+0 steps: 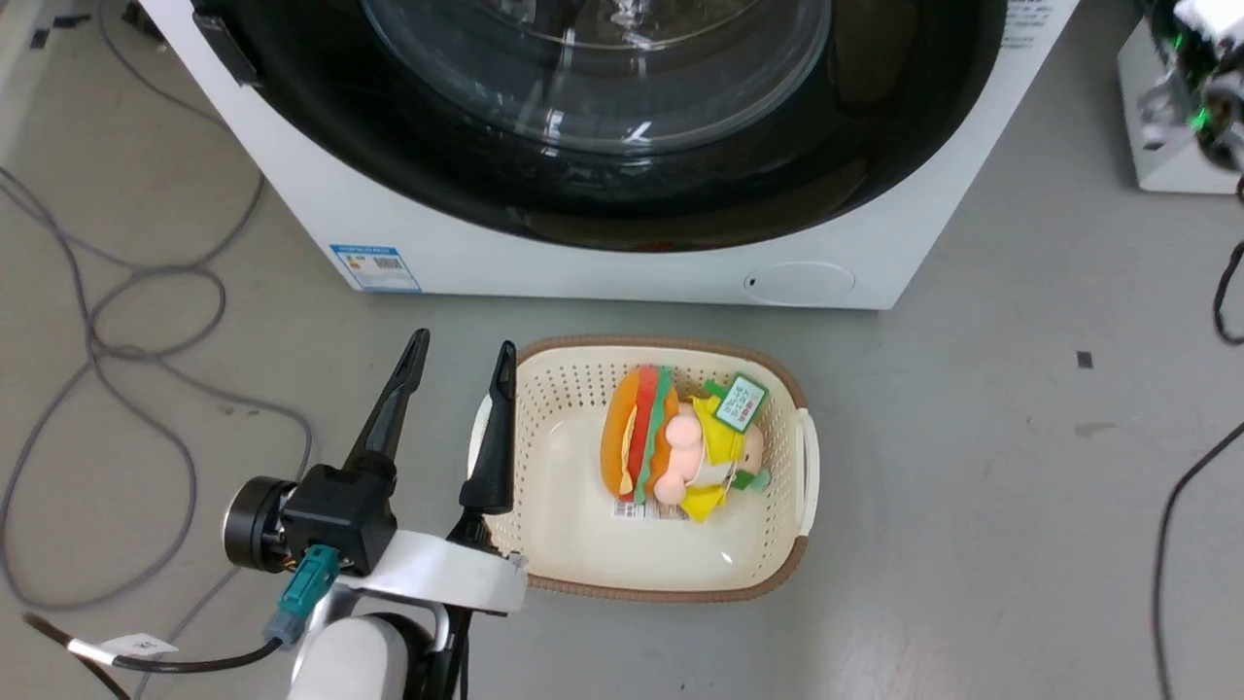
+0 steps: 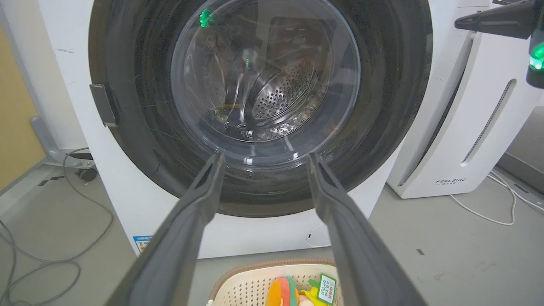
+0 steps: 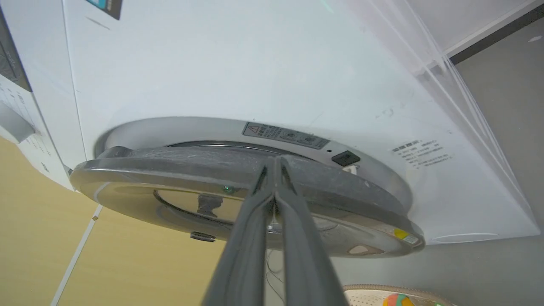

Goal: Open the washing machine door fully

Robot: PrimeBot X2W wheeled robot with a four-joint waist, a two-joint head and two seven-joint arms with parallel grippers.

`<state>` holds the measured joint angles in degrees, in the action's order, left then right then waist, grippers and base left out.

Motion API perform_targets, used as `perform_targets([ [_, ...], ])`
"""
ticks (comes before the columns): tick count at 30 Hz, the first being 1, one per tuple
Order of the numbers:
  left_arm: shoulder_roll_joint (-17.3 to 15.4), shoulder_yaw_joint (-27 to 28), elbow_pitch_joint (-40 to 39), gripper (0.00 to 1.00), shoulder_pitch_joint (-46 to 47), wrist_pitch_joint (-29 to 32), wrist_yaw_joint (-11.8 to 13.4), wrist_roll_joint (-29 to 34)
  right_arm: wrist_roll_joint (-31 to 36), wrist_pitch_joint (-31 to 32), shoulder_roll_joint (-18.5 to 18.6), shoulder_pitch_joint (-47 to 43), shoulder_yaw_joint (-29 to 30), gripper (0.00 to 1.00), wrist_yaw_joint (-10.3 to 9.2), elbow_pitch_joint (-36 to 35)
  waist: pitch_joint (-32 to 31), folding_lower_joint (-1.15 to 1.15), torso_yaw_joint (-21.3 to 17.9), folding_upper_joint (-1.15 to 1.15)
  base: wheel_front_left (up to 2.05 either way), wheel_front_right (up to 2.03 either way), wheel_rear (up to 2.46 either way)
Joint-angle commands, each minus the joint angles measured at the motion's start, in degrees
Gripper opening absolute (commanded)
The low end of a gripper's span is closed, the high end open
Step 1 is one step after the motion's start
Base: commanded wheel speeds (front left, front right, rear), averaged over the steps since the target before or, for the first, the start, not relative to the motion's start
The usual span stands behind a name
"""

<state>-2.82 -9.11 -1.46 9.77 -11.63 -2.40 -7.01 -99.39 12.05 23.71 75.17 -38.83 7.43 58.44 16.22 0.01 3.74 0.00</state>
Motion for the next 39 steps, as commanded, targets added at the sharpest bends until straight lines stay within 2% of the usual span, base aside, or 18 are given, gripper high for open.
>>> perform_targets([
  [1, -0.1, -0.5, -0.3, 1.00, 1.4, -0.5, -0.2, -0.4, -2.6, 0.7, 0.5, 3.3, -1.8, 0.00, 0.05, 1.5, 0.7, -0.01, 0.3, 0.00, 0.00, 0.00, 0.00],
  [5, -0.1, -1.2, -0.6, 1.00, 2.4, -1.1, -0.2, -1.0, -7.1, 2.5, 0.4, 8.4, -8.1, 0.00, 0.05, 4.5, 2.4, -0.01, 0.9, 0.00, 0.00, 0.00, 0.00],
  [11, -0.1, -1.8, -0.8, 1.00, 3.5, -1.7, -0.2, -1.5, -11.8, 4.1, -0.1, 13.4, -14.3, 0.00, 0.05, 7.4, 4.2, -0.01, 1.5, 0.00, 0.00, 0.00, 0.00],
  [24, -0.1, -3.4, -0.9, 1.00, 6.2, -3.3, -0.2, -3.1, -23.7, 11.8, -3.2, 24.3, -30.3, 0.00, 0.06, 15.1, 7.3, -0.01, 3.1, 0.00, 0.00, 0.00, 0.00],
  [39, -0.1, -3.7, 0.3, 1.00, 5.2, -3.4, 0.2, -3.8, -24.3, 19.3, -4.8, 21.1, -33.3, 0.00, 0.06, 15.5, 4.7, -0.01, 3.5, 0.00, 0.00, 0.00, 0.00],
])
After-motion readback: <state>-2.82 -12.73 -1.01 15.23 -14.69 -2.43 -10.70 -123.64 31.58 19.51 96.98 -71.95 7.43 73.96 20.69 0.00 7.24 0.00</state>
